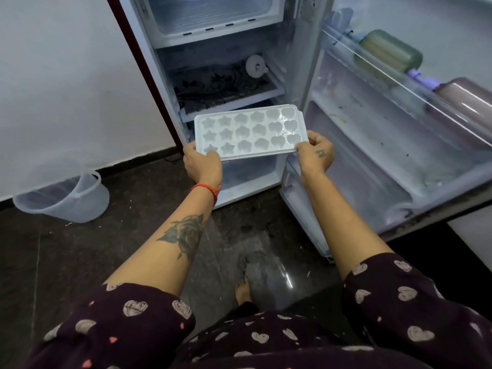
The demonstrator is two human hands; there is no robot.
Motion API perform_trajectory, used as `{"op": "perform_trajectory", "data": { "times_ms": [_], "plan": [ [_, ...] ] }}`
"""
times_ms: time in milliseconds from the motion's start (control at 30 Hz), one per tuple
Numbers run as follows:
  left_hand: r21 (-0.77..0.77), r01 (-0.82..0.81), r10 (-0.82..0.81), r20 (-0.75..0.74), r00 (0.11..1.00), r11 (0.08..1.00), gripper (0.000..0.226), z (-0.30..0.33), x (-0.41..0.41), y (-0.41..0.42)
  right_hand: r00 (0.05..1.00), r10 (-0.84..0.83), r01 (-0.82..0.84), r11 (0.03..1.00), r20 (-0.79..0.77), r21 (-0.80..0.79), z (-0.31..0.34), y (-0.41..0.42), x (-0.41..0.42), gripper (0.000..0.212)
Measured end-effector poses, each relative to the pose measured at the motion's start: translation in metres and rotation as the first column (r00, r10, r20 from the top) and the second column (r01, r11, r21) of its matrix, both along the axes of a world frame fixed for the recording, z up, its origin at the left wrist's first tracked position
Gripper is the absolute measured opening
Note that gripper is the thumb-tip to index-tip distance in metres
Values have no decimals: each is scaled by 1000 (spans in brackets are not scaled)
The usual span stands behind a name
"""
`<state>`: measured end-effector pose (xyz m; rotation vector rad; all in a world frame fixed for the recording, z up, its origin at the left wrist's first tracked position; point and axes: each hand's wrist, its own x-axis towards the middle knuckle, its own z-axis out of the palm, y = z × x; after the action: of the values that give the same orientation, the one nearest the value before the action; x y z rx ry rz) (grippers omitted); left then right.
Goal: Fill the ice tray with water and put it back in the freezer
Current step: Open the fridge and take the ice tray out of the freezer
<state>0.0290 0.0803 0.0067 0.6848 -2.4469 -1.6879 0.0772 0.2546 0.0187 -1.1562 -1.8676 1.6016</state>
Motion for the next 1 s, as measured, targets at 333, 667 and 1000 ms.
{"op": "perform_trajectory", "data": {
  "times_ms": [333,667,1000],
  "plan": [
    [18,79,-79,49,996,997,26,-11,80,16,997,-62,63,998,40,-3,-14,11,92,36],
    [0,317,-316,52,947,949,19,-12,115,9,966,-252,254,967,51,-32,-27,-9,163,21],
    [-45,600,-594,101,798,799,21,-23,144,-21,813,-569,578,813,127,-60,-39,-63,235,35]
  ]
}}
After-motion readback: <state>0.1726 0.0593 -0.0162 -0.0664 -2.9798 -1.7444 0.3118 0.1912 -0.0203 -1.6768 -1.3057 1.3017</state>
